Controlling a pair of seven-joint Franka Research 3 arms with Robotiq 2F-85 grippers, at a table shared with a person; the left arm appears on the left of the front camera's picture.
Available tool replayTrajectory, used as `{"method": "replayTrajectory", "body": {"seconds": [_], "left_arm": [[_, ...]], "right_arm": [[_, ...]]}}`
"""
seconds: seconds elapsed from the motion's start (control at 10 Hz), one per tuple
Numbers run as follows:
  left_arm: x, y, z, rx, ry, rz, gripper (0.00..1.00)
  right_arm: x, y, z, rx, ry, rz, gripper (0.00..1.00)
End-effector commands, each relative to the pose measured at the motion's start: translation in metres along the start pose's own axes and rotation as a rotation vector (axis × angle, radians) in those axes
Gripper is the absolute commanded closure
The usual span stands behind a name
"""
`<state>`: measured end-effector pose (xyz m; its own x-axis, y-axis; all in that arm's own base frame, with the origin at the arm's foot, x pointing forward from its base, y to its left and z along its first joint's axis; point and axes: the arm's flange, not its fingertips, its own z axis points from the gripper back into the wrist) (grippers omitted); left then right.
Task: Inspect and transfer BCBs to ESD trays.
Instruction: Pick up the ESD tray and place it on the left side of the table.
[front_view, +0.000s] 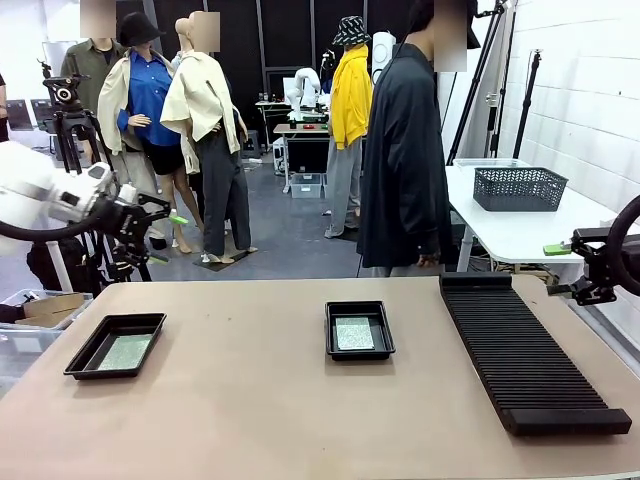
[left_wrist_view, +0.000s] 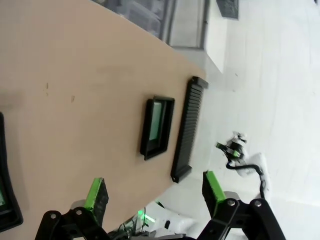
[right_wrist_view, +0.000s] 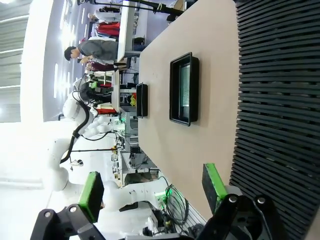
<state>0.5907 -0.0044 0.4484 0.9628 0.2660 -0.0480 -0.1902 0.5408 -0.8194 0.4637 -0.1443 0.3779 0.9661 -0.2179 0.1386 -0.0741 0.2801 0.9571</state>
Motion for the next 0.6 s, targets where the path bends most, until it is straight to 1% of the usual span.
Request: {"method": "replayTrajectory", "body": {"seconds": [0.0,0.2,0.4,0.5], "left_arm": [[0.021,-0.019,-0.027,0.121,-0.010,0.071,0.00],[0.037,-0.038,-0.059,0.162,-0.003,0.113,0.00],[0.045,-0.051,-0.093,0.211,0.004,0.101,0.00],[0.040,-0.054,-0.111,0.236,0.026,0.068,0.00]], "right_arm": [[-0.005,0.002,-0.001,-0.007,-0.008,0.001,0.00],[-0.005,0.002,-0.001,-0.007,-0.008,0.001,0.00],[-0.005,0.002,-0.001,-0.007,-0.008,0.001,0.00],[-0.005,0.002,-0.001,-0.007,-0.008,0.001,0.00]]}}
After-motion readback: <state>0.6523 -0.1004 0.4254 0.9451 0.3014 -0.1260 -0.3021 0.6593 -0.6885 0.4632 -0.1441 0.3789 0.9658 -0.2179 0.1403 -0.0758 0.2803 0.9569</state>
